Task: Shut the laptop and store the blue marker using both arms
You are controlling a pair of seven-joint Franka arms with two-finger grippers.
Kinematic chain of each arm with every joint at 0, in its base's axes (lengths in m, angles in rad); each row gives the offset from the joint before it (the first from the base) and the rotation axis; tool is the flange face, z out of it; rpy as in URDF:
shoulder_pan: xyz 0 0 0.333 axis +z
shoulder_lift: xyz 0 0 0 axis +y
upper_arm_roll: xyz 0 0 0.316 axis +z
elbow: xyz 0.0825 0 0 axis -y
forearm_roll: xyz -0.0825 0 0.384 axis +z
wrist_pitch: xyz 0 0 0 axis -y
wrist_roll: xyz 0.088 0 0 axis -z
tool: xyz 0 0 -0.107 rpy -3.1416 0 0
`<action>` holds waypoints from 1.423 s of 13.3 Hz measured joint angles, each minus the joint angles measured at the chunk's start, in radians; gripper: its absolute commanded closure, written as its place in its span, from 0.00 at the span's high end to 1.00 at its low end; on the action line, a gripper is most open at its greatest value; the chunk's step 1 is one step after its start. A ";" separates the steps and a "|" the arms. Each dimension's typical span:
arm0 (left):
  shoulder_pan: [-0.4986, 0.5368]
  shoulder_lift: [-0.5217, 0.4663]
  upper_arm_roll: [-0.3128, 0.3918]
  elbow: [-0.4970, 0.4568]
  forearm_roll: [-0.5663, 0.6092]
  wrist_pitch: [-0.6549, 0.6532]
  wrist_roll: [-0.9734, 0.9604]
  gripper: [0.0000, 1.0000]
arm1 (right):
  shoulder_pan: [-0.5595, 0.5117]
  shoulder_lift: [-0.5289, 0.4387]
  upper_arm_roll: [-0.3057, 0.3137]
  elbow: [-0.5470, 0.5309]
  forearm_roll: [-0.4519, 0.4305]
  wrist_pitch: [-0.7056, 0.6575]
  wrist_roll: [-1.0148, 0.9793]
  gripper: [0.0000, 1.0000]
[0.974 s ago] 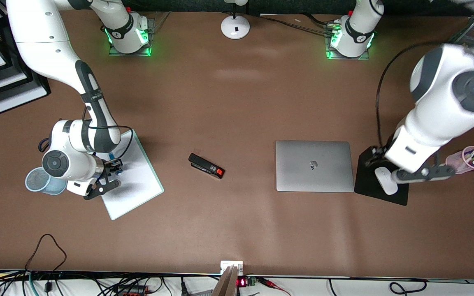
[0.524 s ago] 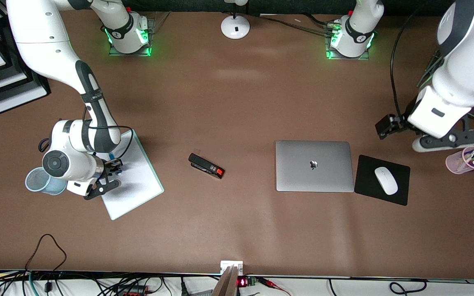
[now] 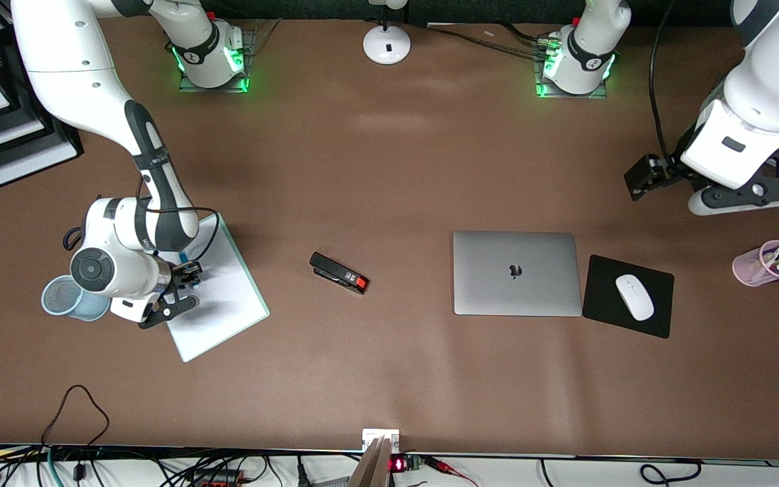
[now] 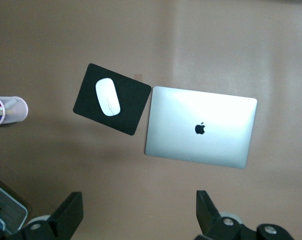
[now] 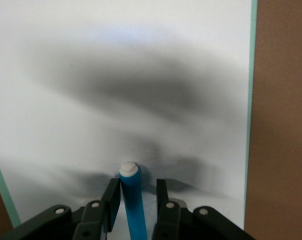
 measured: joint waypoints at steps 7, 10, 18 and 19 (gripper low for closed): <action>0.011 -0.080 0.000 -0.067 -0.017 -0.005 0.000 1.00 | 0.000 0.005 0.000 0.000 0.000 0.001 0.000 0.18; 0.056 -0.092 0.001 -0.069 -0.060 -0.003 0.033 1.00 | 0.001 0.006 0.000 0.001 0.000 0.001 0.000 0.14; 0.128 -0.113 0.003 -0.069 -0.078 -0.002 0.167 1.00 | -0.004 0.000 -0.001 0.097 0.001 0.004 0.000 0.12; 0.130 -0.117 0.004 -0.069 -0.078 -0.002 0.180 1.00 | -0.004 -0.009 -0.001 0.110 0.001 0.003 0.000 0.11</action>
